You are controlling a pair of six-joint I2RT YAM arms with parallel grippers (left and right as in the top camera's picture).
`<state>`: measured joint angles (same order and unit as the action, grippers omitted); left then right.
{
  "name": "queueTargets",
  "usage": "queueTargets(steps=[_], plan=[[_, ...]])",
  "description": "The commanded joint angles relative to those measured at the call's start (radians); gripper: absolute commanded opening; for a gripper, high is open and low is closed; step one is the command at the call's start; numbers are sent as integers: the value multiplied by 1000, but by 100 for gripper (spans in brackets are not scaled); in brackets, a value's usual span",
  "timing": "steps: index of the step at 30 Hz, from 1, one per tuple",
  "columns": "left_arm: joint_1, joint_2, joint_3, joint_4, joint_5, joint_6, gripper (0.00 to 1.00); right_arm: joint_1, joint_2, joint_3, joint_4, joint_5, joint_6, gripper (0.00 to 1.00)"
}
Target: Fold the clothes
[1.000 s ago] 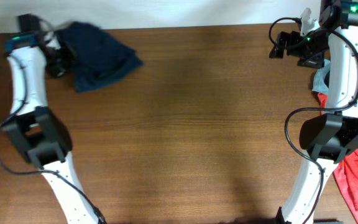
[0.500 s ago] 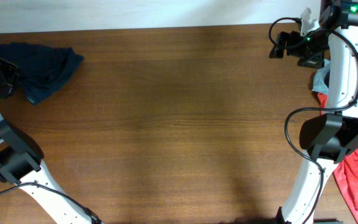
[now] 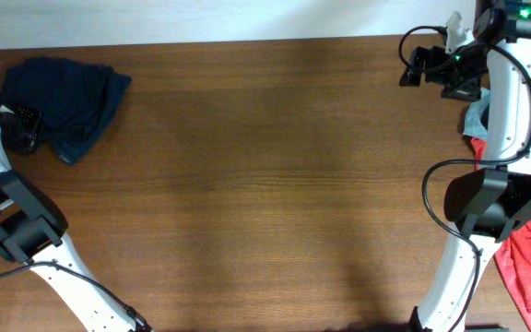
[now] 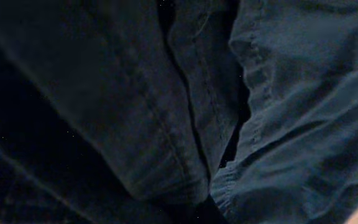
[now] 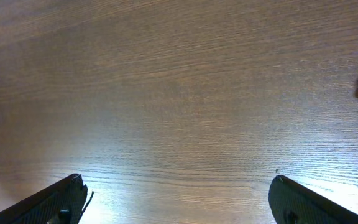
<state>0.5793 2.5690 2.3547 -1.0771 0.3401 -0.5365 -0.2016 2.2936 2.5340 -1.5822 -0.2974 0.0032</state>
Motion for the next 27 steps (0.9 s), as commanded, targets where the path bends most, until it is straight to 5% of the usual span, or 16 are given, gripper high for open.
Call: queueTargets(steps=[1,17,27], plan=[[0,9,17,-4,5,-29,0,-2,1,2,0,-2,2,99],[0,9,17,-42,48,-61,2,-2,1,2,0,-2,2,99],[-1,12,17,-50,144,-184,1,-2,1,2,0,-2,2,99]])
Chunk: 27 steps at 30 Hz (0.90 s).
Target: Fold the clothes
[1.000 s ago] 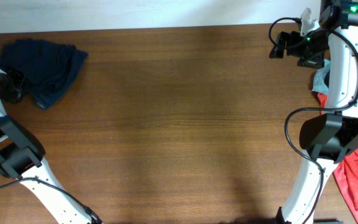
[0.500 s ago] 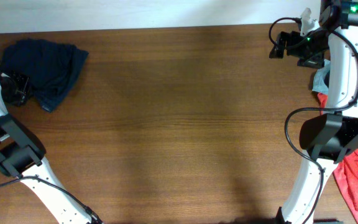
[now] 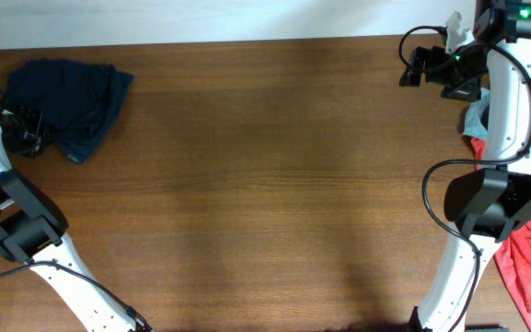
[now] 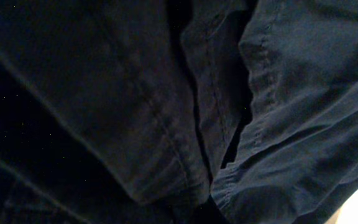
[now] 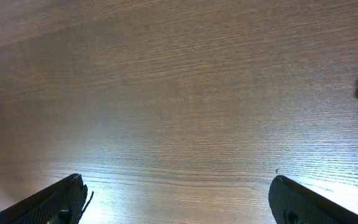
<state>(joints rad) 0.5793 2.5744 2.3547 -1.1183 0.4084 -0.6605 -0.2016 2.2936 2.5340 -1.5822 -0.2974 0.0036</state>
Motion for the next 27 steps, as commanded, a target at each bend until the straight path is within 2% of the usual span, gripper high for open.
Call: queueTargets(steps=[1,17,20,21,22,23,24,27], plan=[[-2,6,17,-8,100,-83,1,-2,1,2,0,-2,1,99],[-41,6,17,-8,131,-218,1,-2,1,2,0,-2,1,99],[-45,6,17,-10,131,-218,7,-2,1,2,0,-2,2,99],[-46,6,17,-11,131,-218,12,-2,1,2,0,-2,1,99],[-47,6,17,-11,131,-218,30,-2,1,2,0,-2,2,99],[-48,6,17,-11,131,-217,68,-2,1,2,0,-2,2,99],[-48,6,17,-12,131,-217,99,-2,1,2,0,-2,1,99],[-48,6,17,-23,155,-210,99,-2,1,2,0,-2,2,99]])
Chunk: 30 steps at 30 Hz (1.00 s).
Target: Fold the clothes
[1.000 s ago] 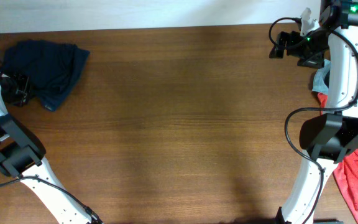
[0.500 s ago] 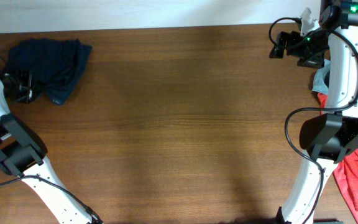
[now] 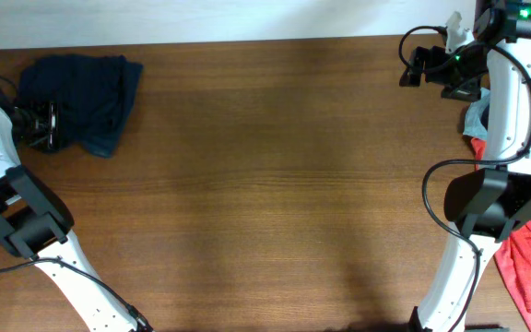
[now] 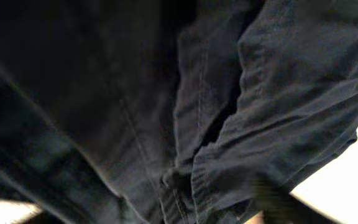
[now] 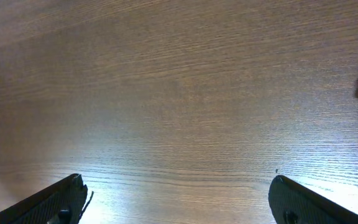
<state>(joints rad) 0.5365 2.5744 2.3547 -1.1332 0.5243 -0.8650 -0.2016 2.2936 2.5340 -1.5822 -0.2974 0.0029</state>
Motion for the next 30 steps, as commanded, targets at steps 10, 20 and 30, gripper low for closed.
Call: queueTargets(steps=[10,20,30], plan=[[-5,6,82,-54,169,24,99,-2,1,2,0,-2,2,99],[-11,6,260,-275,170,51,99,-2,1,2,0,-2,2,99],[-24,6,399,-319,315,378,94,-2,1,2,0,-2,2,99]])
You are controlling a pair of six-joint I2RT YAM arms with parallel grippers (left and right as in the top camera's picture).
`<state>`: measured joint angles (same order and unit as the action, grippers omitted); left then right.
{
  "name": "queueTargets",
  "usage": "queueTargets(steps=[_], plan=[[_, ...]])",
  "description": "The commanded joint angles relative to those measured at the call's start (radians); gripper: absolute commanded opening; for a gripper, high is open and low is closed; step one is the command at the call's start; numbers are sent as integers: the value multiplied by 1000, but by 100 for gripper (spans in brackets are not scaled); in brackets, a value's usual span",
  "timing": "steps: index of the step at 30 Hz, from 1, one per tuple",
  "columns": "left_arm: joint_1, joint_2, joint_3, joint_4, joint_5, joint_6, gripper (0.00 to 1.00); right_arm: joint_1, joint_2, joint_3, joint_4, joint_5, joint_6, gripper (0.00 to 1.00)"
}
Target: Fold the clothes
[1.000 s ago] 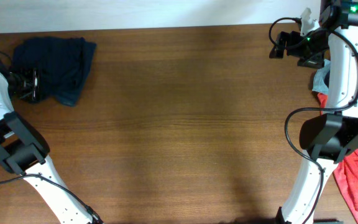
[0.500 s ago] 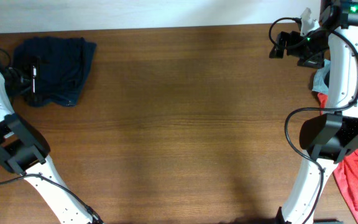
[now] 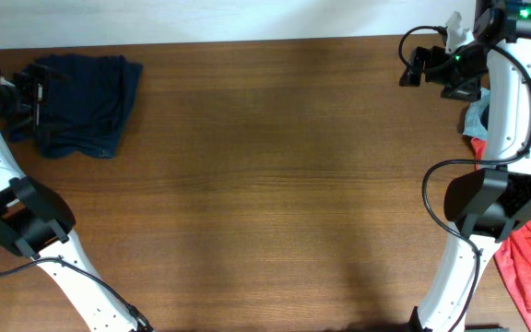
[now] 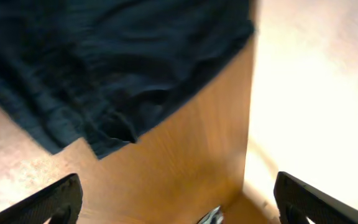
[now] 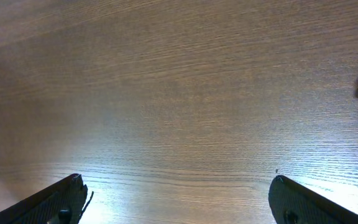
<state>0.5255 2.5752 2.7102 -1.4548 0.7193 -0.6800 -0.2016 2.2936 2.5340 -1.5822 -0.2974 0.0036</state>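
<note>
A dark navy garment (image 3: 83, 106) lies in a rough rectangle at the table's far left corner. In the left wrist view the same garment (image 4: 104, 62) fills the upper part. My left gripper (image 3: 37, 95) is at the garment's left edge; seen from the wrist, the left gripper (image 4: 179, 208) is open with only bare wood between its fingers (image 4: 53, 200). My right gripper (image 3: 420, 66) hangs at the far right of the table. From its own wrist the right gripper (image 5: 179, 205) is open over bare wood, holding nothing.
A red garment and a light blue one (image 3: 476, 115) lie piled at the table's right edge behind the right arm. The far table edge (image 3: 247, 41) runs just behind the navy garment. Brown wood tabletop (image 3: 265, 184) spans the middle.
My left gripper has moved toward the far edge and drawn back from the cloth, and now stands open with nothing in it. The navy garment lies flatter and squarer. My right arm has not moved.
At first the navy garment lay crumpled with my left gripper buried in its left side. Over the following moments the garment sat a little further right and more gathered. Now it lies released and spread out. My right gripper stayed open over bare wood throughout.
</note>
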Motion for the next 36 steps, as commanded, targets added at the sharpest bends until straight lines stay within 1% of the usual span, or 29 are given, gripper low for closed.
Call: queueTargets(steps=[1,2,3,7,10,14,15,17,22,28,36], plan=[[-20,5,60,3,189,264,84,-2,1,2,0,-2,2,99],[-27,5,74,2,233,318,77,-2,1,2,0,-2,1,99],[-39,5,93,0,255,351,74,-2,1,2,0,-2,1,99],[-104,5,160,-4,205,360,74,-2,1,2,0,-2,1,99],[-163,5,179,2,110,350,80,-2,1,2,0,-2,1,99],[-249,6,178,3,-59,329,87,-2,1,2,0,-2,2,99],[-270,6,178,3,-100,329,93,-2,1,2,0,-2,1,98],[-312,6,178,9,-177,329,99,-2,1,2,0,-2,1,99],[-396,6,178,2,-319,330,99,-2,1,2,0,-2,1,99],[-476,6,178,2,-332,330,99,-2,1,2,0,-2,2,99],[-535,6,178,2,-332,330,99,-2,1,2,0,-2,1,99]])
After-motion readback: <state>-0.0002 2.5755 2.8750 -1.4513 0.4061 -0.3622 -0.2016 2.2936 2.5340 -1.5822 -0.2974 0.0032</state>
